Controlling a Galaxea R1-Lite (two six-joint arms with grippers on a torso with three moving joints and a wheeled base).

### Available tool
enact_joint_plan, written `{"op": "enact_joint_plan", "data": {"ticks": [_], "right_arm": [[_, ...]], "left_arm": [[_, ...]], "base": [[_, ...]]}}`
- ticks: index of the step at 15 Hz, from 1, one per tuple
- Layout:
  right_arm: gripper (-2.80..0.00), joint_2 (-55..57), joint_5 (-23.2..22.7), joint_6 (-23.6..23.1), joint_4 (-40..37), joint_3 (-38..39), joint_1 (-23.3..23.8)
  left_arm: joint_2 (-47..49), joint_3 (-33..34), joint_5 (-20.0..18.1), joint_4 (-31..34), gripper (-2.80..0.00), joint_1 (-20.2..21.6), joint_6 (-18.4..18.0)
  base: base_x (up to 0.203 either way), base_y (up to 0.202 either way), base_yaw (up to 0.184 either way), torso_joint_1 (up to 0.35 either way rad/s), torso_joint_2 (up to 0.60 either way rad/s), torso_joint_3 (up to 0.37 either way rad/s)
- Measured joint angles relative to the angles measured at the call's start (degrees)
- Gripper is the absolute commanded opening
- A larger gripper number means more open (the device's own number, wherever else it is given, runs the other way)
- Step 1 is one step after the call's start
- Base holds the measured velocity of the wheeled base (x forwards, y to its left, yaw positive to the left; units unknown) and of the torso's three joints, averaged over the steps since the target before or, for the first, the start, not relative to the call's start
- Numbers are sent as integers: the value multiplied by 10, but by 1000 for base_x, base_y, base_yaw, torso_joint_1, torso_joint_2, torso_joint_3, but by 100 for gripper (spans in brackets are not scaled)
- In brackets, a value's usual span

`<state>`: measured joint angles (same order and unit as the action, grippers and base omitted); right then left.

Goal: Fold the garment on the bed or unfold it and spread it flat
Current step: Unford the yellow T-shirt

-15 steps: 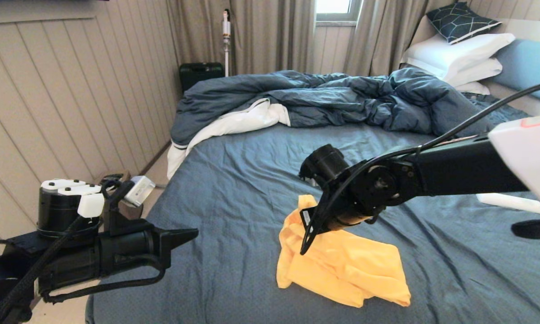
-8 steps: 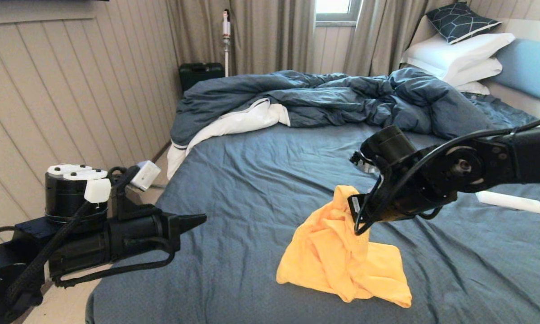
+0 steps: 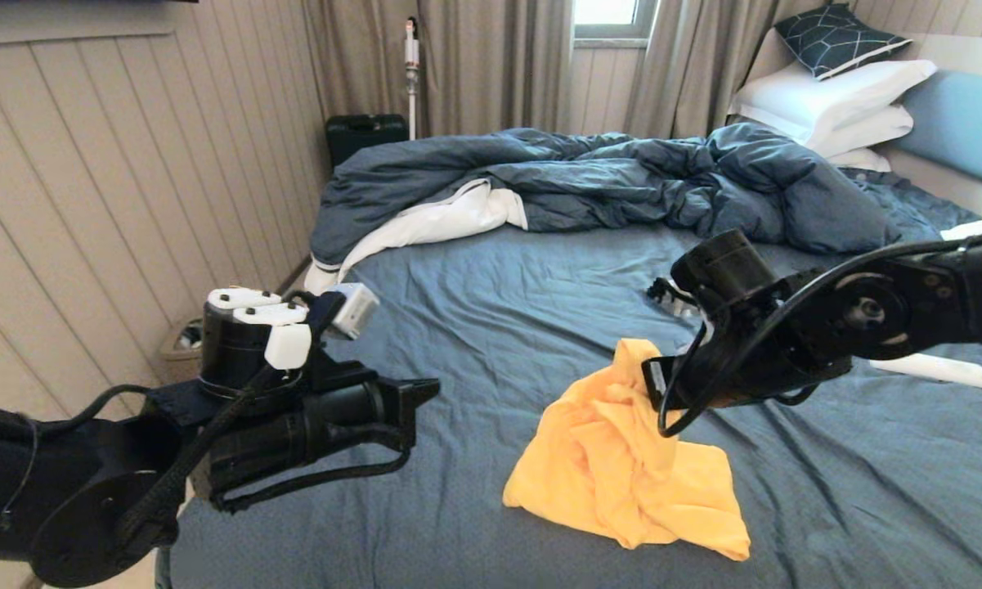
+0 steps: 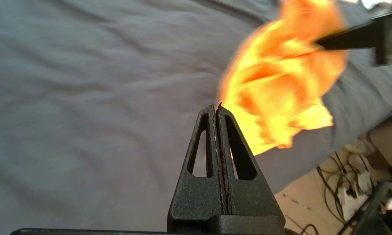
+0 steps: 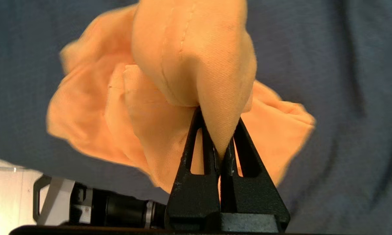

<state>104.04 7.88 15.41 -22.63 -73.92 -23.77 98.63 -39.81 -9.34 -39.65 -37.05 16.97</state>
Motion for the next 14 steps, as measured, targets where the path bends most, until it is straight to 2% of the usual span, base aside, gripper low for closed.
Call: {"op": "enact_joint_plan", "data": {"ticks": [4,7,11,14], "right_arm": [[-280,21,0,1,39,-13,-22],[-280,24,0,0,39,-21,-23],[-280,23,-5,0,40,-28,-17],[-280,23,-15,0,41,-25,-18]], "left_arm": [[66,-38,15,-1,-280,-71,-3],[138,-69,61,-4,-280,-105,-13],[226,-88,117,-40,-280,-139,-62],[282,-127,163,-54,-280,-156,-67]], "base": [[0,0,0,0,0,0],[0,0,0,0,0,0],[0,0,0,0,0,0],[0,0,0,0,0,0]]}}
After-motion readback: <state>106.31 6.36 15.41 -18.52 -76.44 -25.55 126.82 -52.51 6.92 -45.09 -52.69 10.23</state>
